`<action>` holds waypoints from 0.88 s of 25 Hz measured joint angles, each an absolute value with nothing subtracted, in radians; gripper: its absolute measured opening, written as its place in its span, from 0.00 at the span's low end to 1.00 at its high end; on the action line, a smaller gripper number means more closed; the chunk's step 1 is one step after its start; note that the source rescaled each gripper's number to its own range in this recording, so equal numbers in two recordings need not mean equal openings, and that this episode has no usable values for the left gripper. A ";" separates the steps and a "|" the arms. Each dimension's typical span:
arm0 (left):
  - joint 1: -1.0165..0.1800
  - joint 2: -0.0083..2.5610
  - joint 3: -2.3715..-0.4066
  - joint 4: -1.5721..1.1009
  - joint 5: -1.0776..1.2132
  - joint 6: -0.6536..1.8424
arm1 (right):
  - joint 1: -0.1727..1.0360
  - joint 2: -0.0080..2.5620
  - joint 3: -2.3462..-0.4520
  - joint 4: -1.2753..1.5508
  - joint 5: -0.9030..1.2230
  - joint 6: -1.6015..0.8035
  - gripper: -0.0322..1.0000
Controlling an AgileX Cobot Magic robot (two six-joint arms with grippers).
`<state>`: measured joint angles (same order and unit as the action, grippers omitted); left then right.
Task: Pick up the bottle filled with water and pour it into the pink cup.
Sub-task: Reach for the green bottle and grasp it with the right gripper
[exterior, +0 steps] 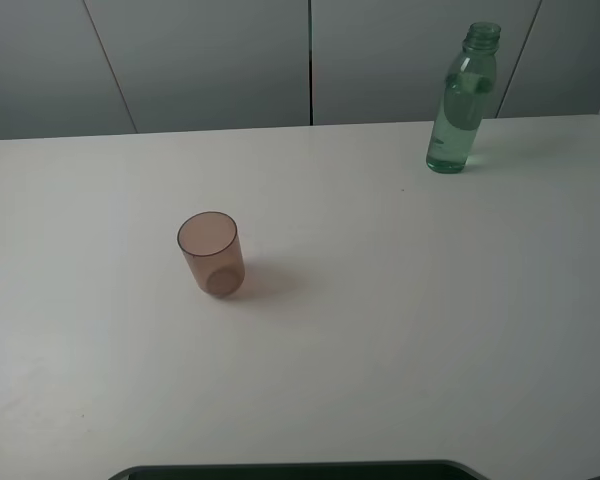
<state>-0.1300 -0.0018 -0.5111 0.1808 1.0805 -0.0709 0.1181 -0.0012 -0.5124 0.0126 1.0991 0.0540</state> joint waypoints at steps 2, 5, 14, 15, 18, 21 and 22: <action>-0.130 -0.002 -0.511 0.181 1.081 -0.071 | 0.118 -0.001 -0.512 0.013 1.099 0.054 1.00; -0.130 -0.002 -0.511 0.181 1.081 -0.071 | 0.118 -0.001 -0.512 0.013 1.099 0.054 1.00; -0.130 -0.002 -0.511 0.181 1.081 -0.071 | 0.118 -0.001 -0.512 0.013 1.099 0.054 1.00; -0.130 -0.002 -0.511 0.181 1.081 -0.071 | 0.118 -0.001 -0.512 0.013 1.099 0.054 1.00; -0.130 -0.002 -0.511 0.181 1.081 -0.071 | 0.118 -0.001 -0.512 0.013 1.099 0.054 1.00; -0.130 -0.002 -0.511 0.181 1.081 -0.071 | 0.118 -0.001 -0.512 0.013 1.099 0.054 1.00; -0.130 -0.002 -0.511 0.181 1.081 -0.071 | 0.118 -0.001 -0.512 0.013 1.099 0.054 1.00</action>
